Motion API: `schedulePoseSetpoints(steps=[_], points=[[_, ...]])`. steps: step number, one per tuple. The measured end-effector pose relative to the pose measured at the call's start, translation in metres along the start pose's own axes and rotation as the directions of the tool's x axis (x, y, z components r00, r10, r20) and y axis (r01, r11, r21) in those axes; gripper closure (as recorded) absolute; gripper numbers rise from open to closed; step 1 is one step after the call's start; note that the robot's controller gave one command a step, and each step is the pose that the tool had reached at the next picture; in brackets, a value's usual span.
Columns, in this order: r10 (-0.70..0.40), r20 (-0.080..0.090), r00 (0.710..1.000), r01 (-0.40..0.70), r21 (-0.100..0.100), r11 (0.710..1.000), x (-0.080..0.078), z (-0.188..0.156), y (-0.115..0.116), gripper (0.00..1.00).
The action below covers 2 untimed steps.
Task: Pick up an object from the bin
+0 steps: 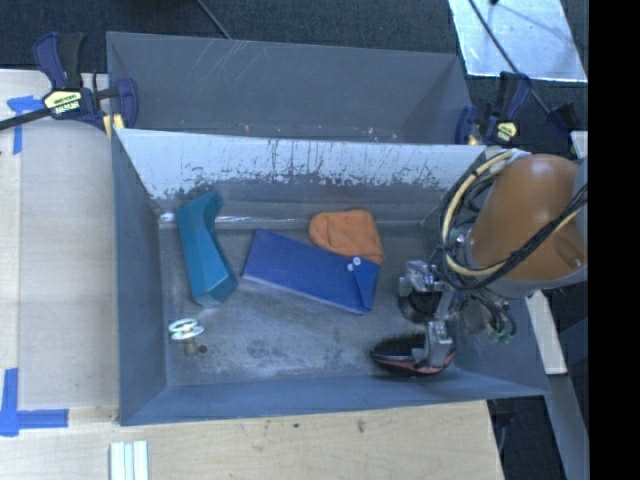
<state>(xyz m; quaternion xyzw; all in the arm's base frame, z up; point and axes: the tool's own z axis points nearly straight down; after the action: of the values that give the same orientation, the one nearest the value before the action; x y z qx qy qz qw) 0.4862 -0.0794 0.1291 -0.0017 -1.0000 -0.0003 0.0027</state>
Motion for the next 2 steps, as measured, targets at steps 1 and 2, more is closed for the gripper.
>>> schedulePoseSetpoints(steps=[1, 2], points=[[-0.003, 0.008, 1.000, 0.003, 0.001, 1.000, -0.002, -0.004, 0.000, 0.00], [-0.105, 0.006, 0.994, 0.105, 0.001, 0.995, -0.001, 0.060, -0.013, 1.00]])
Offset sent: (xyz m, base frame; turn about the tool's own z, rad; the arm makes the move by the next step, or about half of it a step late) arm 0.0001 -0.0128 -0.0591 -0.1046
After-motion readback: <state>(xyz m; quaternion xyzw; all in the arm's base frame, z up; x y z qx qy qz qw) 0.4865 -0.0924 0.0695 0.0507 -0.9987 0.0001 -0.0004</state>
